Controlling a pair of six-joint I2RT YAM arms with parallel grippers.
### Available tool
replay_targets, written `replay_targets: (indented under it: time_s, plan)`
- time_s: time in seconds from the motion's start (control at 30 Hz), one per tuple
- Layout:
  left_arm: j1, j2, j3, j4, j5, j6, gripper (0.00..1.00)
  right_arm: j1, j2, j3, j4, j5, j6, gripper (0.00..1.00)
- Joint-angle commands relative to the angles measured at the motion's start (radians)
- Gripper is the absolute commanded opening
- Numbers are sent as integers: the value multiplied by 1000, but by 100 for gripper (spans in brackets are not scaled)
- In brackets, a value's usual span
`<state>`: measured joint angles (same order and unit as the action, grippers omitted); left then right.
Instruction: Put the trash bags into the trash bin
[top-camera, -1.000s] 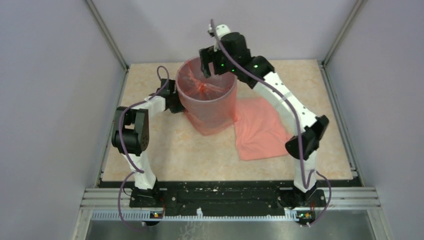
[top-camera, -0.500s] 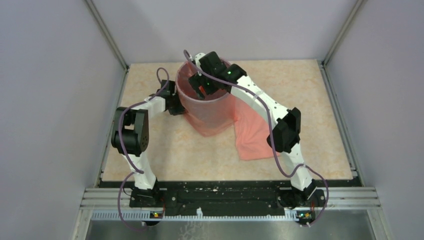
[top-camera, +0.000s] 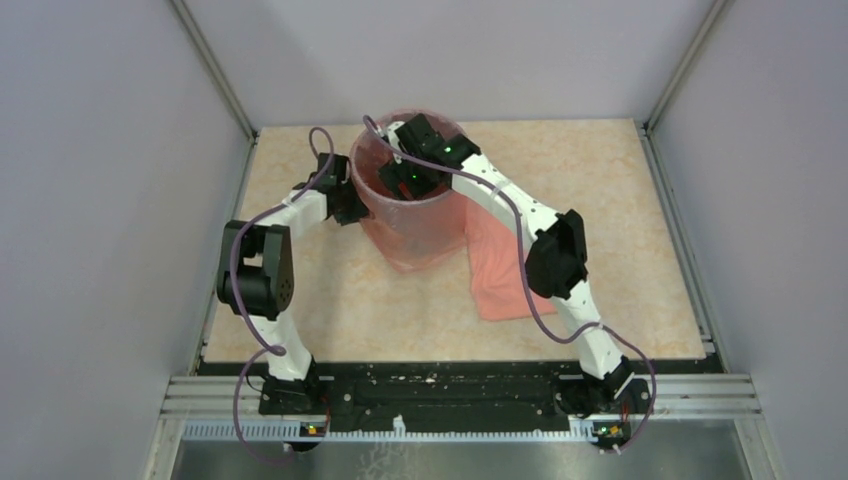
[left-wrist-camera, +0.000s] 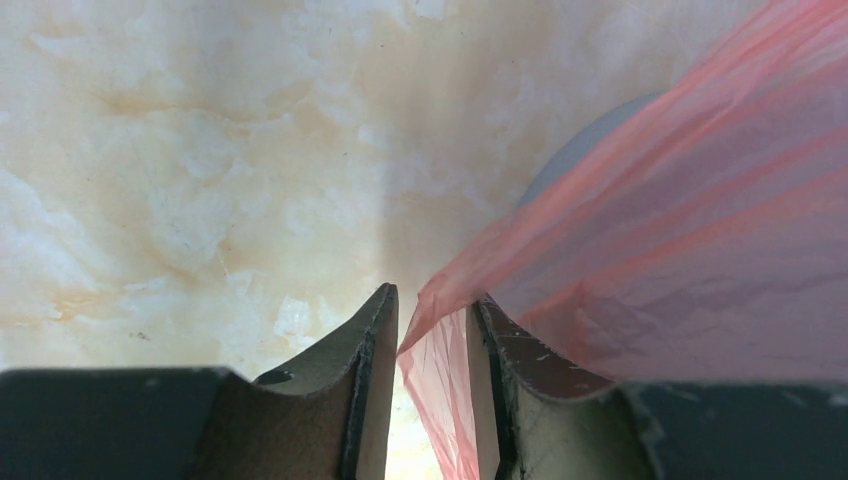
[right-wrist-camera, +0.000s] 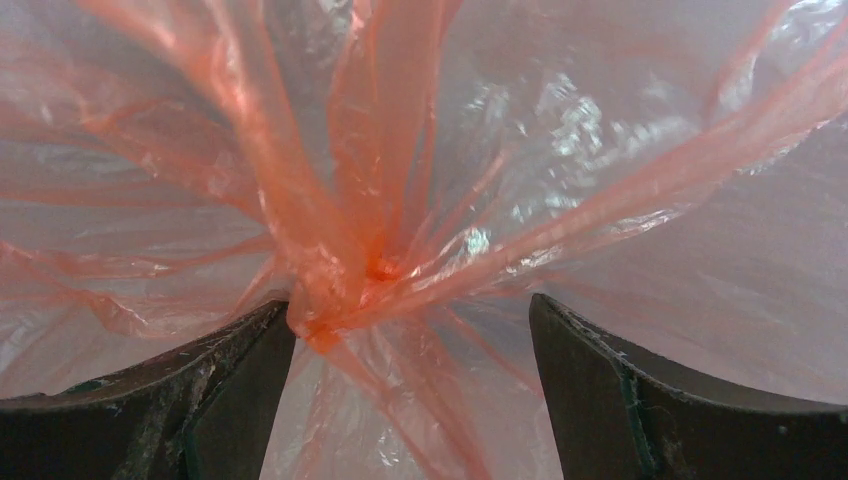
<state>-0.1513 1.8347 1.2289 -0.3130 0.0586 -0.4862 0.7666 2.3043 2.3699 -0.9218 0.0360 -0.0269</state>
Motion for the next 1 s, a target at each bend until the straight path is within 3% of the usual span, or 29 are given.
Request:
replay_targets:
  time_s: [0.0, 0.4, 0.97]
  plan:
    - [8, -60, 34, 2, -21, 23, 38, -17, 26, 46, 6, -30, -14, 85]
    - [13, -90, 52, -34, -21, 30, 43, -21, 67, 44, 9, -32, -22, 85]
    - [25, -177, 49, -81, -38, 55, 63, -36, 106, 10, 48, -33, -39, 83]
